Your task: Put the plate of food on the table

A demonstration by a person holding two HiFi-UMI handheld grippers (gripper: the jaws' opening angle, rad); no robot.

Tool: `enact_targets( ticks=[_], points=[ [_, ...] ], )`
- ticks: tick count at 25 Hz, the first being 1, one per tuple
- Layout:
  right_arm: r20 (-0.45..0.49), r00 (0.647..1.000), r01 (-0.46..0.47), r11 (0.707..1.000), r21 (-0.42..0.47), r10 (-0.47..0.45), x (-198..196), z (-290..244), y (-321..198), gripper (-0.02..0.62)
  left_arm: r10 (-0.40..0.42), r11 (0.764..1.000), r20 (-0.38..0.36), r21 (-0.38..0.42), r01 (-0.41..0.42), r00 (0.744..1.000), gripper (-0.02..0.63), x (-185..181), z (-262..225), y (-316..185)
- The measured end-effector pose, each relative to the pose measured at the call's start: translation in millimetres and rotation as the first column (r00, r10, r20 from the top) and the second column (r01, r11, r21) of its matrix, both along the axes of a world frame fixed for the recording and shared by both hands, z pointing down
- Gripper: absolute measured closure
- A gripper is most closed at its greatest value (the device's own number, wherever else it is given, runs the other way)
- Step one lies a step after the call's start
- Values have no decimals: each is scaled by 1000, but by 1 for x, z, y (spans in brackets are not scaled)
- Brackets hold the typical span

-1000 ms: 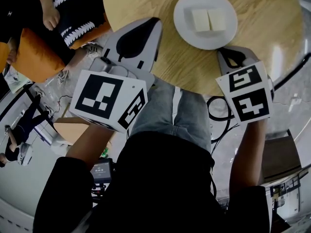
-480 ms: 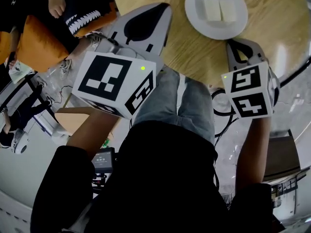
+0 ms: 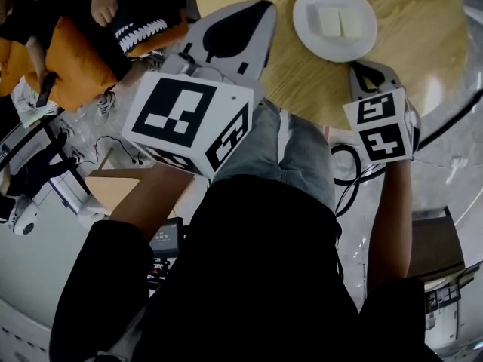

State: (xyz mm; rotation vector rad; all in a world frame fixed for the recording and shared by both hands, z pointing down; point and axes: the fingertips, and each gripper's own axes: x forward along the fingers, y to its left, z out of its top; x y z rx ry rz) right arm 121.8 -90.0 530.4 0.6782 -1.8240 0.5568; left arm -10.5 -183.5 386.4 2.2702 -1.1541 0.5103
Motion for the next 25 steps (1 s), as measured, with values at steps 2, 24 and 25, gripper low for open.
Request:
enact_targets(
  ticks=[2, 24, 25],
  points=[
    [0, 1000, -4, 1000, 16, 4, -1, -6, -1, 586, 0, 1000, -2, 15, 0, 1000, 597, 0, -11, -1],
    [326, 934, -270, 882, 386, 144, -6, -189, -53, 586, -11, 978, -70, 206, 25, 998, 597, 4, -125, -3],
    [343, 928, -283, 869, 406, 142, -6, -200, -53, 586, -11, 976, -75, 217, 27, 997, 597, 4, -132, -3]
  ],
)
